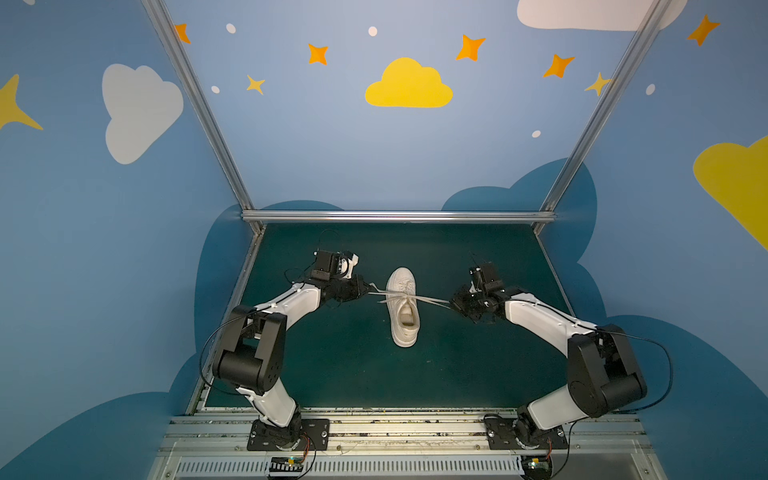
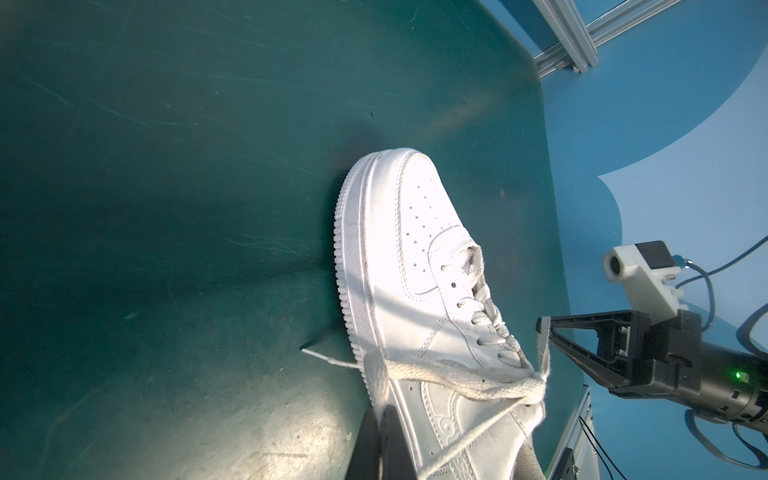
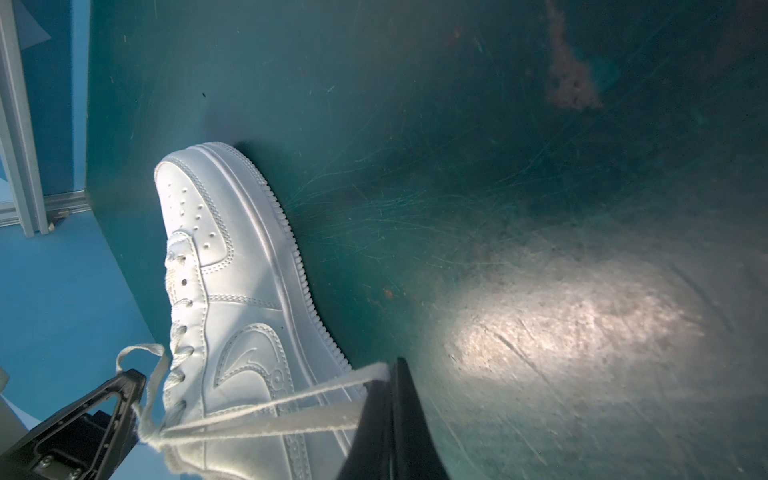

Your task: Tie the shoes

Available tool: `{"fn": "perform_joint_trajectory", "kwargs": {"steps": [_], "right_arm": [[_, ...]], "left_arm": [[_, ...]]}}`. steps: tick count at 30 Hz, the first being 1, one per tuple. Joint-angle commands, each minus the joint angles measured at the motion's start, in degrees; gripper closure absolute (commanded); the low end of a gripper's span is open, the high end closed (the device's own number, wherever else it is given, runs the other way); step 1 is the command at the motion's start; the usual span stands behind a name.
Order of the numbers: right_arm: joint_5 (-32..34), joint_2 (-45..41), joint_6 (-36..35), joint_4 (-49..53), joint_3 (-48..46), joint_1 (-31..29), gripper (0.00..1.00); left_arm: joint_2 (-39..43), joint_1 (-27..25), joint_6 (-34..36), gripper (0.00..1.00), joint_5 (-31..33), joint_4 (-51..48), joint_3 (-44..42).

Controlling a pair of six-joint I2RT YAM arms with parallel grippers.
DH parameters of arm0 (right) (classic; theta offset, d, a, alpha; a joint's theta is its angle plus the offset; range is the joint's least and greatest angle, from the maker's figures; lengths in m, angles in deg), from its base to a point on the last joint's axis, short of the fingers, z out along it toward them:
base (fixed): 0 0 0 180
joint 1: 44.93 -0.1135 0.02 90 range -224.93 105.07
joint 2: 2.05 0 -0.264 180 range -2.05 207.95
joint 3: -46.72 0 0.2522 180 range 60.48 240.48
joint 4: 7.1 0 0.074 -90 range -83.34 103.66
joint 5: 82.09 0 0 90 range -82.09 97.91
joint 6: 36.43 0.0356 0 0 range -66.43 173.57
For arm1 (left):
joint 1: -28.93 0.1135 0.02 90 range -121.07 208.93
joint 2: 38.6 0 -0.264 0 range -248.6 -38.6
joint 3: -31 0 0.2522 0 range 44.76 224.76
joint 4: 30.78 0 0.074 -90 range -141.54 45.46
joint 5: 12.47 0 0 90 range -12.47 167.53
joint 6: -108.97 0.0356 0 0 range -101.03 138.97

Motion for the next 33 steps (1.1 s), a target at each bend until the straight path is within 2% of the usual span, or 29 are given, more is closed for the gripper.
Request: {"fn": "perform_joint_trajectory", "kwargs": {"steps": [1,4,5,8,10,13,17,20,29,33], "right_arm": [[3.48,1.23,-1.64,2.29,-0.72,2.09,1.00],[-2.05,2.85,-4.14,-1.08,0.21,2.05,1.00],[-3.41,3.30,-4.46,-1.77,0.50,2.08,1.00],[-6.00,3.90,-5.17,-3.08,0.67,2.05,0.82],[-6.28,3.70,-5.43,-3.10,0.19,2.19,0.69],[-6.35,2.96,-5.86,-2.40,-0.52,2.57,0.56],[-6.64,0.92,-7.20,-0.82,-1.42,3.19,0.52],[-6.16,-1.36,-9.12,1.94,-1.83,3.65,0.45],[-3.68,-8.30,-16.20,11.95,-2.51,4.88,0.38],[-2.73,-10.79,-18.79,16.09,-2.06,5.22,0.34]], "left_arm": [[0.75,1.97,0.31,0.97,1.22,0.30,-0.28],[0.01,1.12,-0.79,0.97,-3.46,3.13,-0.13],[-0.19,0.77,-1.40,0.94,-4.54,3.94,-0.08],[0.33,-0.23,-2.43,0.81,-5.73,5.37,-0.21],[0.94,-0.22,-3.03,0.76,-5.77,6.16,-0.68],[1.21,-0.21,-3.27,0.66,-6.11,6.06,-0.87],[1.57,-0.29,-3.66,0.57,-6.66,6.36,-1.76],[3.38,-0.18,-3.28,0.42,-5.47,6.13,-3.51],[7.18,-0.14,-1.57,0.39,-5.07,4.49,-7.70],[8.08,-0.18,-1.62,0.28,-4.79,5.52,-9.91]]}}
